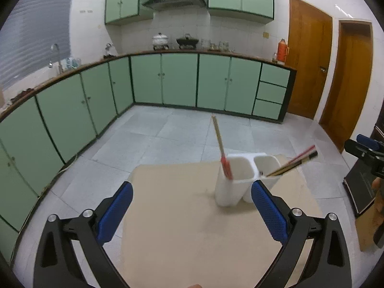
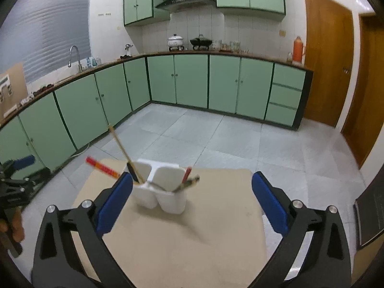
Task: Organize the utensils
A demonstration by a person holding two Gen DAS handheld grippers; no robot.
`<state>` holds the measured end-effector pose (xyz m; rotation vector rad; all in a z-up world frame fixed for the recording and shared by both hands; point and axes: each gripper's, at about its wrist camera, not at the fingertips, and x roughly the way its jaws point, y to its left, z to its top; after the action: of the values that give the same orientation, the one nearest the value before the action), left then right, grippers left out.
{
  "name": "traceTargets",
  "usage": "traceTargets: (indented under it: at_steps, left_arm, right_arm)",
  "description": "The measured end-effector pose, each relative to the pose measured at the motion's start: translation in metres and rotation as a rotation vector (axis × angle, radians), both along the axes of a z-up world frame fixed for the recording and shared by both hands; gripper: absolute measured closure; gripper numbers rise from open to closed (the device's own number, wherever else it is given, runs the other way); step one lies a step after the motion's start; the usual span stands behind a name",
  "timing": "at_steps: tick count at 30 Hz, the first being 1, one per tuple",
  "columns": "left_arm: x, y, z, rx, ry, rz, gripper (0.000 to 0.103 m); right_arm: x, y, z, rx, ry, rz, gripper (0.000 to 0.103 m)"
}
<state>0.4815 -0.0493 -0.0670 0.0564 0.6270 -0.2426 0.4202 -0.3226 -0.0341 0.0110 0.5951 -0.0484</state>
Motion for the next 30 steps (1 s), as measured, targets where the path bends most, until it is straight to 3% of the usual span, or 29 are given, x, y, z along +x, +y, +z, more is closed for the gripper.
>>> traceTargets:
  at_steps: [4,9,14,21,26,30]
  left_arm:
    - [-0.053,0.018,0.000,-0.028,-0.068,0.025,0.006]
    - [-0.121,0.030,0.004,-0.017,-0.128,0.043,0.006]
    - [-0.177,0.038,0.004,-0.027,-0.138,0.056,0.006]
    - [-0.244,0.044,0.026,-0.075,-0.181,0.071,0.006]
    - [-0.281,0.055,0.032,-0.115,-0.145,0.117,0.006]
    - [-0.314,0.058,0.033,-0.041,-0.174,0.140,0.006]
  right_arm:
    - [-0.046,0.017,-0.018,-0.052,-0.011,-0.070,0.006]
    - [-0.108,0.034,-0.027,-0.031,-0.035,-0.091,0.006]
    - [-0.174,0.051,-0.018,-0.011,-0.078,-0.070,0.006]
    - [-0.250,0.078,-0.002,-0.084,-0.146,-0.075,0.006]
    - [-0.291,0.084,0.001,-0.065,-0.147,-0.098,0.006]
    - [-0.324,0.092,0.004,-0.074,-0.170,-0.110,0.006]
